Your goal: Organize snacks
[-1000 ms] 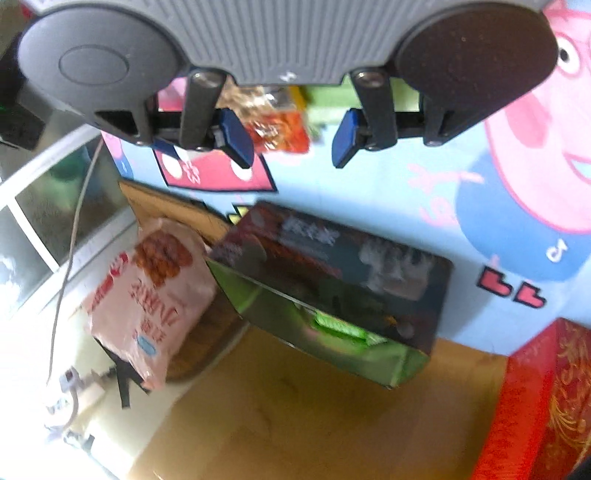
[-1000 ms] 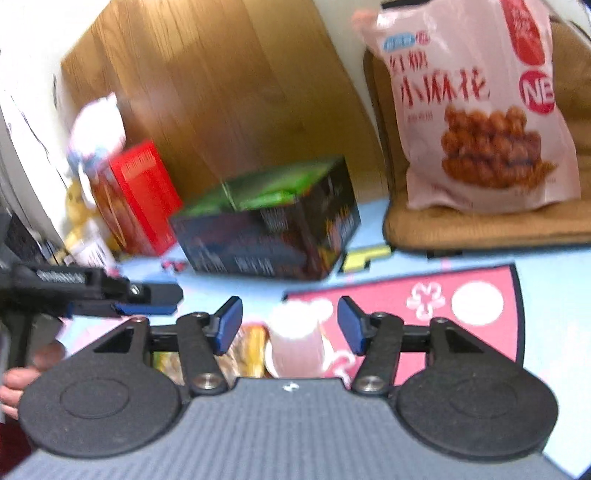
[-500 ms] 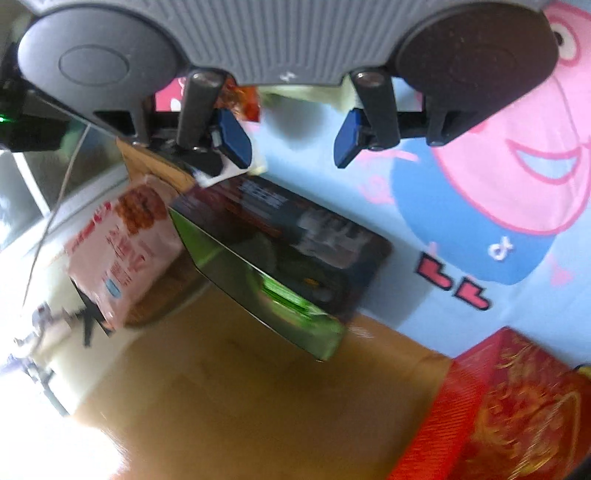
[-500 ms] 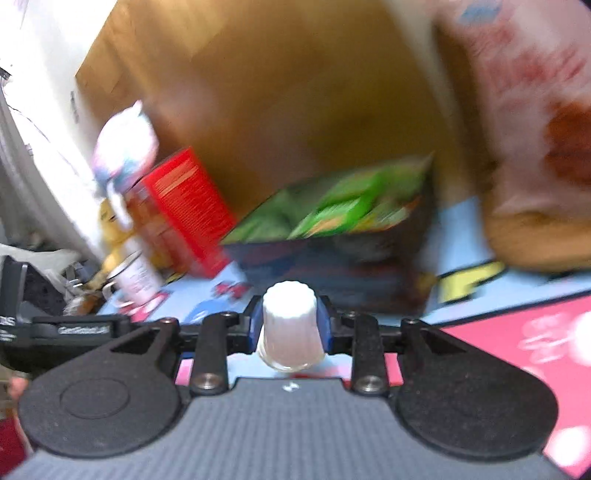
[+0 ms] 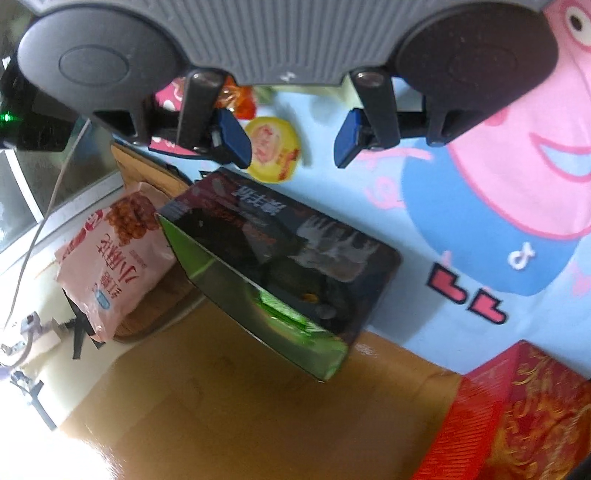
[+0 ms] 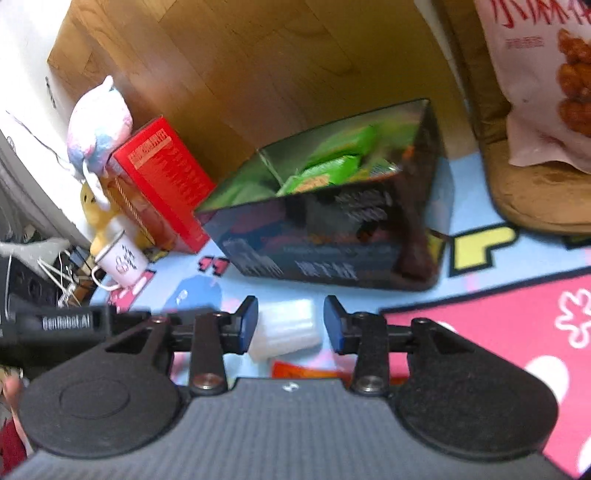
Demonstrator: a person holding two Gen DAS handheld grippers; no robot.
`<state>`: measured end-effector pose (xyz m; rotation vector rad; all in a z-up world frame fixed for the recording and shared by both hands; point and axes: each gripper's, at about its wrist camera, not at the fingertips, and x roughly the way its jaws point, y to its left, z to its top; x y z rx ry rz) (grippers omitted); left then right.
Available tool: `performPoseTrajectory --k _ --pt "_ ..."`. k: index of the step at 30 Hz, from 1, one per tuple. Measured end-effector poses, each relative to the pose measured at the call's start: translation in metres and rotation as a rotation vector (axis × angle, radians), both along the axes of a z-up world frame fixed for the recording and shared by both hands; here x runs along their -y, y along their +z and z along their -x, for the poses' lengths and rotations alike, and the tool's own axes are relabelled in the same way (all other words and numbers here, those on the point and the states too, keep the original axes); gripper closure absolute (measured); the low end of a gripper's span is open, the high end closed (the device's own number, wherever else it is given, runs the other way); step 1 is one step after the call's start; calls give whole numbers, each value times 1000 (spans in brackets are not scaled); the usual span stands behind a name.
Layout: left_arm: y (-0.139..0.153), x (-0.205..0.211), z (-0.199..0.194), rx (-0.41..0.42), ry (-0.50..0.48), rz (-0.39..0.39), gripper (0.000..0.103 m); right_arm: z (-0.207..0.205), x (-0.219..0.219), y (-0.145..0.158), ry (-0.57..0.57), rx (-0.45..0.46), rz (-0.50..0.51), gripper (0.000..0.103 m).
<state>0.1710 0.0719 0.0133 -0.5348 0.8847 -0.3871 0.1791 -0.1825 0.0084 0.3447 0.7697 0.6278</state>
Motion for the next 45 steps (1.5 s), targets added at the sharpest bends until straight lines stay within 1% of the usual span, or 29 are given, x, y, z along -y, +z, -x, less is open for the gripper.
performPoseTrajectory --k 2,4,5,6,7,8,9,11,12,13,14,15,16,18,19,21,23,25,27,29,31,35,37,40,43,45 --pt "4 7 0 6 -14 -2 52 4 -1 3 40 37 42 55" --pt "8 14 0 14 -26 -16 52 6 -8 5 71 83 91 43" --pt "10 16 0 17 -29 -26 52 8 -12 7 91 107 125 42" --pt "11 20 -1 17 -35 -38 52 9 -17 7 118 129 161 37" --pt "12 24 -3 16 -39 -46 52 9 -21 7 139 148 191 28" --pt "12 27 -5 16 -46 -55 52 9 -28 6 148 169 215 26" --pt "11 31 -7 15 -56 -67 56 9 -33 5 157 189 241 26" --pt "6 39 -12 -5 -67 -91 59 7 -42 1 180 205 286 26" --pt "1 42 -16 -24 -72 -99 69 5 -46 -2 191 203 299 26" --pt "-2 43 -17 -29 -74 -101 67 3 -51 -6 206 193 307 28" --pt "-3 42 -17 -24 -69 -101 67 1 -55 -10 224 176 315 37" --pt "-3 41 -17 -24 -69 -101 67 2 -58 -13 205 190 340 42" --pt "-2 40 -16 -25 -72 -101 68 4 -60 -13 189 214 364 52" --pt "5 38 -9 -15 -78 -105 70 5 -56 -9 181 193 321 52" --pt "10 38 -5 5 -84 -109 69 7 -54 -6 176 197 298 52" --pt "24 39 2 62 -99 -117 69 14 -52 4 165 246 287 52" --pt "39 38 4 113 -94 -113 69 17 -50 17 143 299 268 52" --pt "53 41 -2 155 -95 -110 69 13 -45 31 103 347 231 52" --pt "63 46 -15 174 -95 -102 69 5 -39 42 54 384 203 53" --pt "69 56 -30 181 -92 -98 69 -6 -32 50 1 402 191 53" --pt "71 70 -43 181 -97 -113 69 -15 -28 52 -33 408 199 53" --pt "62 94 -62 165 -111 -157 64 -30 -20 46 -99 418 257 51" --pt "57 97 -63 156 -114 -153 61 -31 -16 44 -123 423 280 38" --pt "59 86 -51 176 -117 -141 56 -21 -10 43 -128 447 267 36" --pt "65 67 -33 196 -114 -127 56 -3 -3 37 -132 462 242 36" --pt "60 53 -16 180 -115 -121 56 12 7 33 -122 423 209 36"
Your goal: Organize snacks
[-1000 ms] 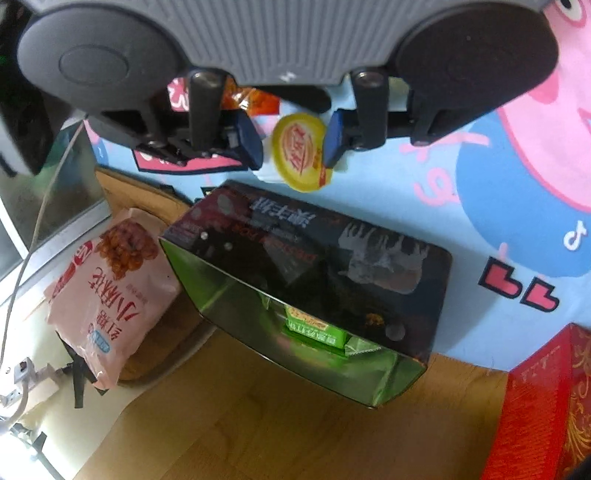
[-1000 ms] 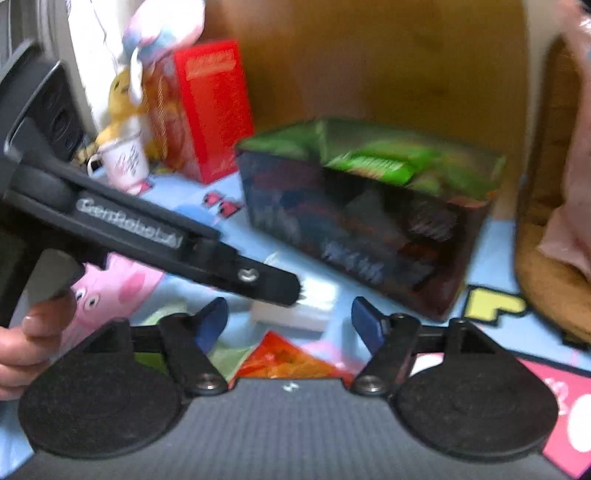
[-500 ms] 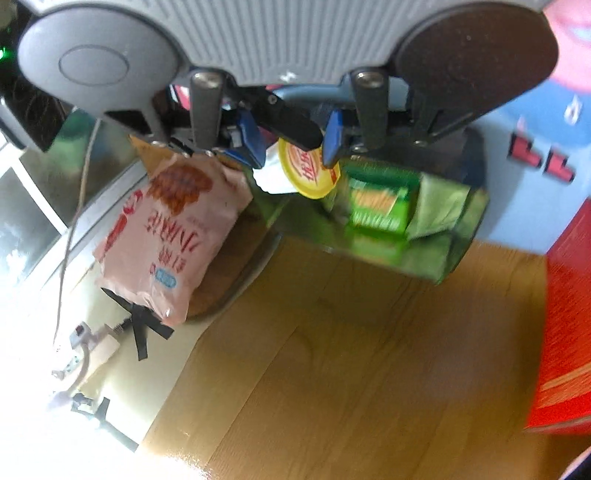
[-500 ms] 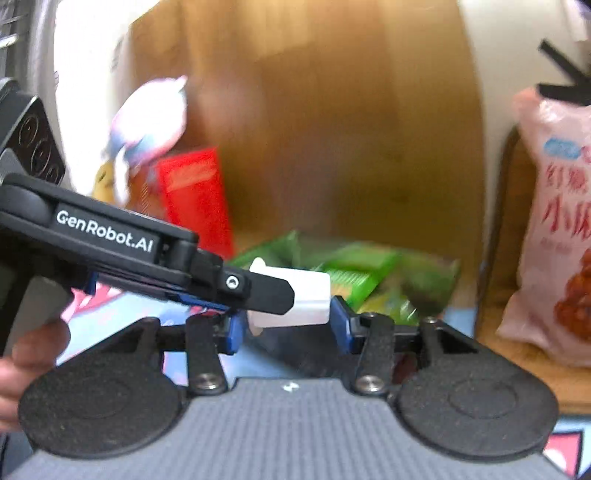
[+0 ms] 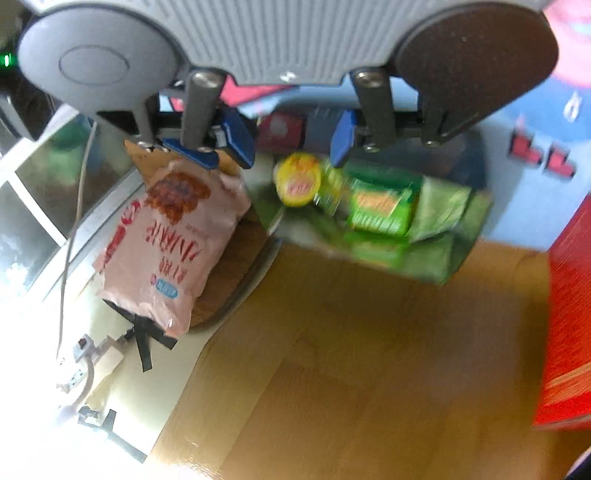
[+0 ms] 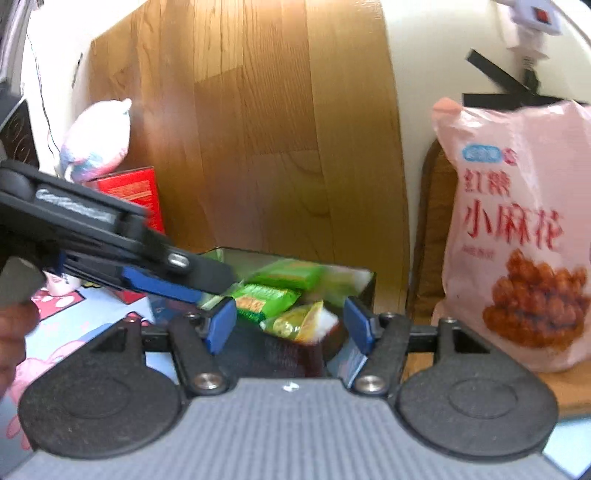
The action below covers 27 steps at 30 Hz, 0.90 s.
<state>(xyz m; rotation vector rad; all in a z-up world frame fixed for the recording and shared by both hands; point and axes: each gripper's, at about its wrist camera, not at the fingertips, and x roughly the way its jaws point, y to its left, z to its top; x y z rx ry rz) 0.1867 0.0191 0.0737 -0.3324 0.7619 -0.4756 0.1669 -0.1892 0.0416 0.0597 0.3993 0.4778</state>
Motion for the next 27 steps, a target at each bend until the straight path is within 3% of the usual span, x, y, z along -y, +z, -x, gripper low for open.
performPoseTrajectory --k 7,13,15,22,24,25,27 --pt "-38 -29 65 -114 -74 71 56 45 29 -27 92 -237 -140 37" --pt "-59 -26 97 -148 -79 78 58 72 26 -42 119 -317 -138 39" --pt "-64 -21 97 -170 -79 68 59 81 18 -44 137 -312 -125 47" --pt "-74 -15 104 -189 -74 55 72 107 2 -46 194 -295 -92 49" --pt "-71 -16 106 -193 -79 63 73 116 -9 -45 196 -238 -9 55" --pt "-69 -16 109 -187 -78 60 73 117 -11 -44 209 -231 2 66" --pt "-61 -18 111 -165 -72 61 73 117 -13 -39 207 -218 -8 71"
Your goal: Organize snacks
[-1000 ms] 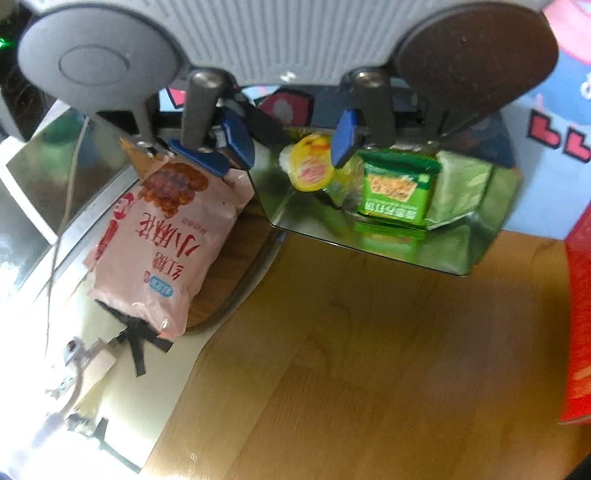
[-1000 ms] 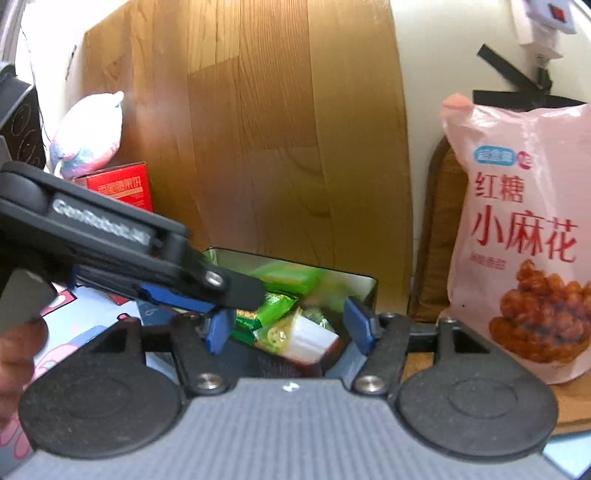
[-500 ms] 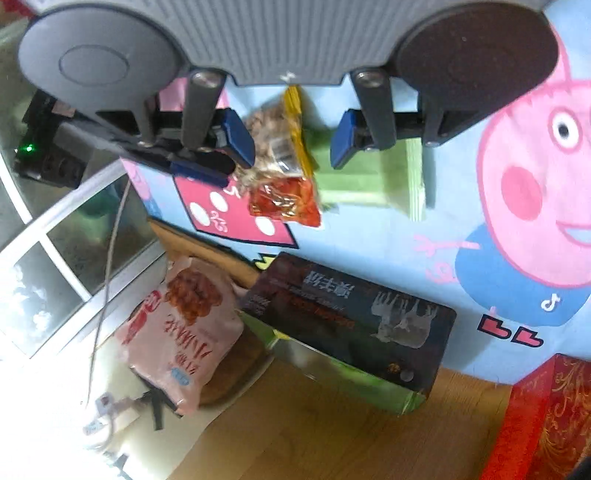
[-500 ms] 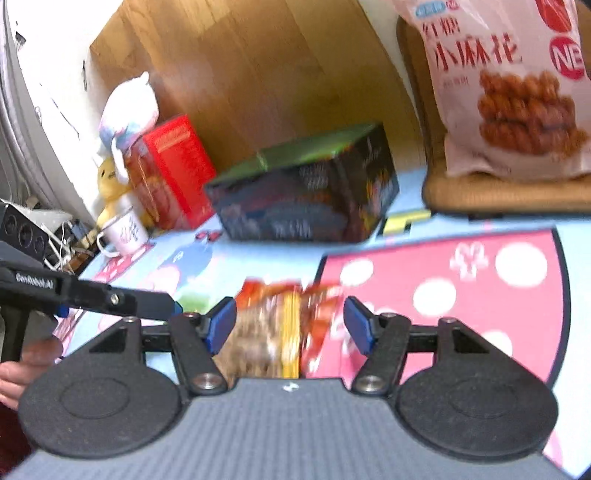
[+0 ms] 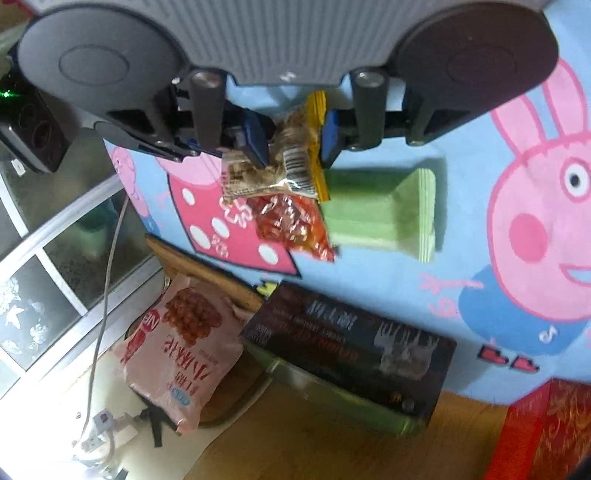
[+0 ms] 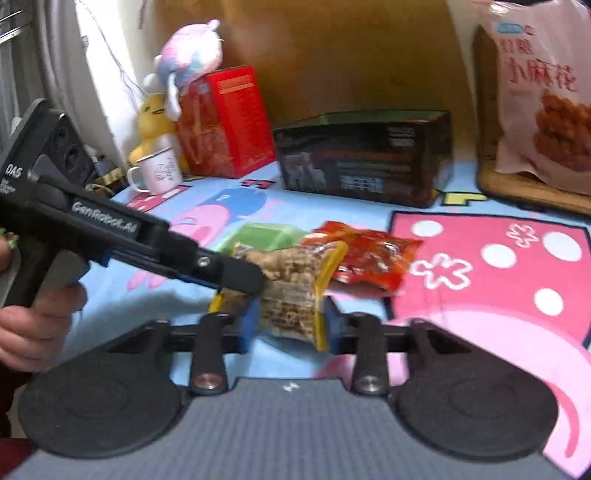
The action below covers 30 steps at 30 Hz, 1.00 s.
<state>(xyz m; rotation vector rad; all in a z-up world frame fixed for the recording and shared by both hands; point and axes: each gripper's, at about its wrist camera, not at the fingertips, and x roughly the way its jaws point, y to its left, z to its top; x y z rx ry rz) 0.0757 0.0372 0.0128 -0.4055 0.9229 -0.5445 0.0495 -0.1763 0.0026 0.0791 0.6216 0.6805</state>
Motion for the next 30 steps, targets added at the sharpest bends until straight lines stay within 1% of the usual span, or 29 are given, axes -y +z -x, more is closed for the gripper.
performPoseTrajectory --k 3,5,8,10,12,15,18,20,21,23,24,25,26,27,29,30 --pt "15 -3 -3 38 5 14 73 -2 0 9 -7 46 -22 74" --pt "25 -2 -12 62 5 0 73 -10 1 14 -13 63 -35 74" --pt "46 2 -28 112 18 -33 72 -35 0 28 -26 82 -59 74" --pt "61 6 -44 161 31 -58 72 -53 0 37 -45 93 -87 74" --pt "74 10 -66 194 49 -73 70 -73 -1 47 -66 114 -104 74" --pt "87 15 -101 218 81 -87 67 -104 -2 55 -101 136 -128 74" --pt "90 20 -133 223 115 -104 66 -136 -4 54 -141 126 -151 74" --pt "85 24 -154 219 141 -120 65 -153 -9 51 -165 138 -132 74" --pt "81 25 -165 212 158 -133 62 -159 -12 49 -176 145 -115 74" --pt "70 28 -182 195 193 -164 58 -173 -21 41 -201 149 -59 65" --pt "64 28 -187 185 207 -181 58 -178 -25 38 -204 148 -29 63" --pt "60 26 -191 174 218 -192 58 -180 -28 35 -208 153 -6 56" --pt "57 22 -191 165 226 -192 58 -178 -28 34 -221 169 13 52" --pt "56 16 -188 168 228 -175 57 -175 -27 35 -236 192 22 50" --pt "59 3 -175 197 230 -147 56 -165 -18 38 -262 245 7 39" --pt "61 -6 -165 215 237 -137 54 -158 -13 40 -270 259 -8 39"
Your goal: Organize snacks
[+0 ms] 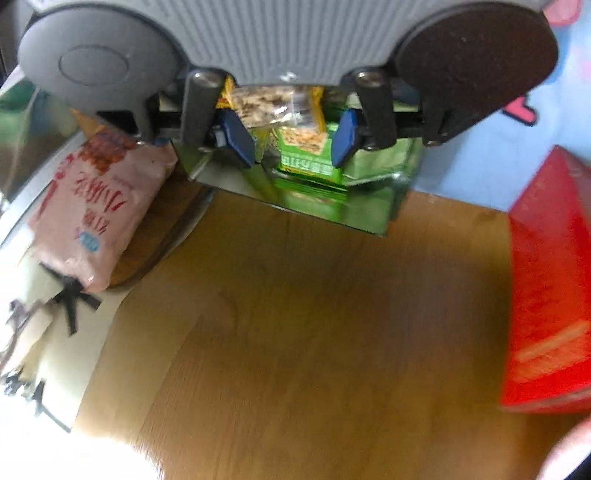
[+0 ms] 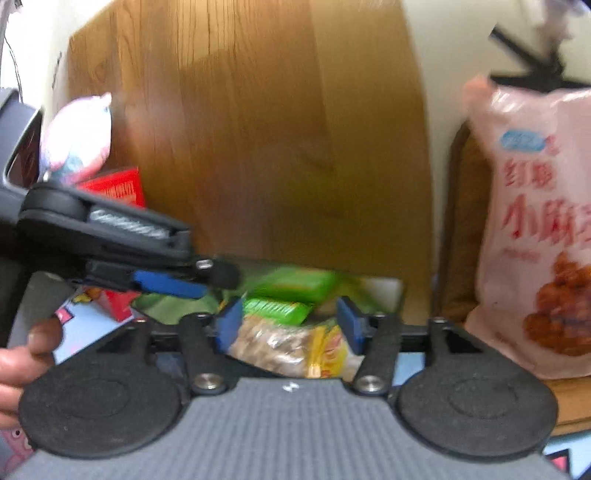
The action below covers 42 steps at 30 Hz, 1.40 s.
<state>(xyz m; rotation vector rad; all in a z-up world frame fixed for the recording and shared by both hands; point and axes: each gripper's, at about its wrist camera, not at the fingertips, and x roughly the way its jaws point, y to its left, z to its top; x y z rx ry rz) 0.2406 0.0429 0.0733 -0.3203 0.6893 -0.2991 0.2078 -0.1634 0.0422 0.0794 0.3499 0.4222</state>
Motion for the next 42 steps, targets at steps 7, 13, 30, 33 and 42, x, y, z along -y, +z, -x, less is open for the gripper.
performPoseTrajectory --k 7,13,30,33,42 --pt "-12 -41 74 -39 12 47 51 50 24 -9 139 -100 -100 40" --pt "-58 -38 124 -142 -12 66 51 69 8 -32 221 -225 -34 64" --pt "-73 -53 197 -168 -50 160 54 168 -37 -48 481 -280 51 65" --pt "-68 -65 202 -150 -15 164 54 179 -38 -44 471 -229 97 63" --pt "-69 -73 184 -163 3 184 49 152 -20 -49 335 -260 113 52"
